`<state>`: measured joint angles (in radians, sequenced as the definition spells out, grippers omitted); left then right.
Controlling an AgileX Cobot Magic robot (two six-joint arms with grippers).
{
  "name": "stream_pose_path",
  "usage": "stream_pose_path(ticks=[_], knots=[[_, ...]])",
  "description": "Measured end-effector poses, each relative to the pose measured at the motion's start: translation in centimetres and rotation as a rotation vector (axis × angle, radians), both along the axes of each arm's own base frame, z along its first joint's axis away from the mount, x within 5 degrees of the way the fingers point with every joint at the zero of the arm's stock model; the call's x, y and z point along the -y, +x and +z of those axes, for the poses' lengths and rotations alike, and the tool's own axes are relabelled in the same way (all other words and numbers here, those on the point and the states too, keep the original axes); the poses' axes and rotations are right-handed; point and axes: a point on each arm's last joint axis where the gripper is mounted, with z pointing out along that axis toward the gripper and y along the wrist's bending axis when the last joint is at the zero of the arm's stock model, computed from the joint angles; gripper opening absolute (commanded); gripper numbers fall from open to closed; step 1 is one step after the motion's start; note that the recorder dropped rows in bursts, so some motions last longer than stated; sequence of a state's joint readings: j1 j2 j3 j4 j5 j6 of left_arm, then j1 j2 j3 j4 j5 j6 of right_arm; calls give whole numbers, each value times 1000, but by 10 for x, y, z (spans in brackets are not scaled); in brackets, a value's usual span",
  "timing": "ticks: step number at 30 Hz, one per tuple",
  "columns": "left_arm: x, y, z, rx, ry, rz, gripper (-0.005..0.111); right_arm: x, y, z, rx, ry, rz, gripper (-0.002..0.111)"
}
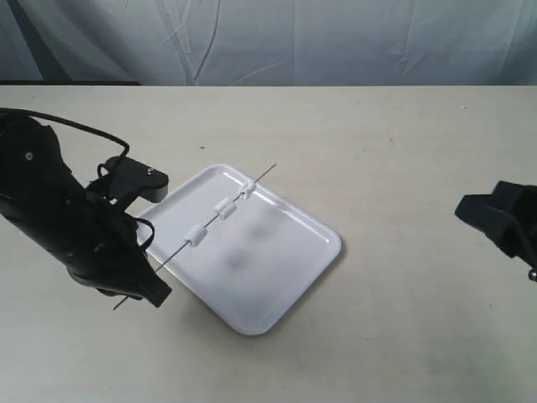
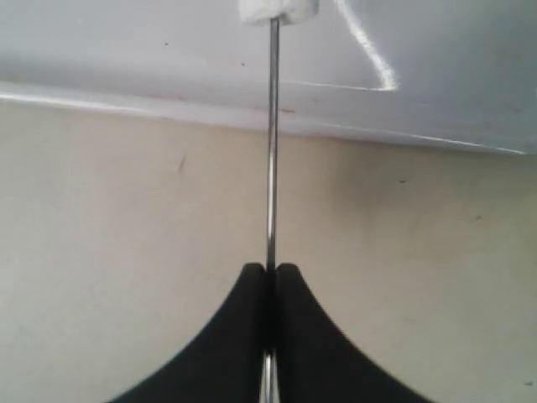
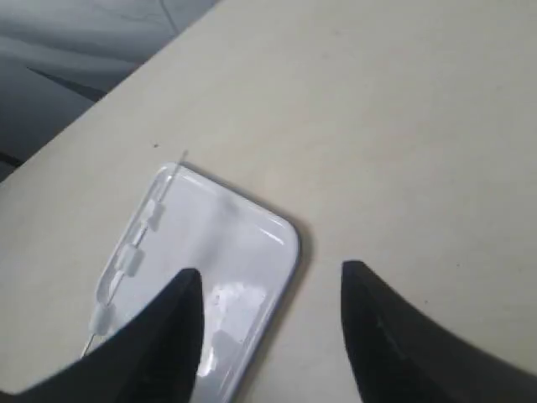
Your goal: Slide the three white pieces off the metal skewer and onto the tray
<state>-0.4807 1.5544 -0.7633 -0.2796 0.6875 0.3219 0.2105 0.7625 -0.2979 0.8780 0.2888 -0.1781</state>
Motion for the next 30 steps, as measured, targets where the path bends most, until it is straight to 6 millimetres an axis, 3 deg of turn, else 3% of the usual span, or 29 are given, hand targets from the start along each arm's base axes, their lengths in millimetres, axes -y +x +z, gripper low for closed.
stream_pose_path(ticks=[2,5,11,15,19,23,30], knots=[[-3,-9,8,5,-33,22,0,-2,17,-19,-122,21,-50,41],[-8,-22,12,3,-49,30,0,-10,40,-40,-250,27,-39,41],[-10,-38,9,-62,-91,49,0,-53,92,-46,-270,219,258,41],[-3,-41,22,-36,-221,62,0,-81,115,-64,-311,189,364,41],[1,-44,29,-32,-286,67,0,-105,129,-68,-310,193,437,41],[-1,-50,26,-55,-290,63,0,-130,143,-58,-257,200,506,41],[-4,-57,20,-69,-293,64,0,-135,151,-53,-230,190,497,41]])
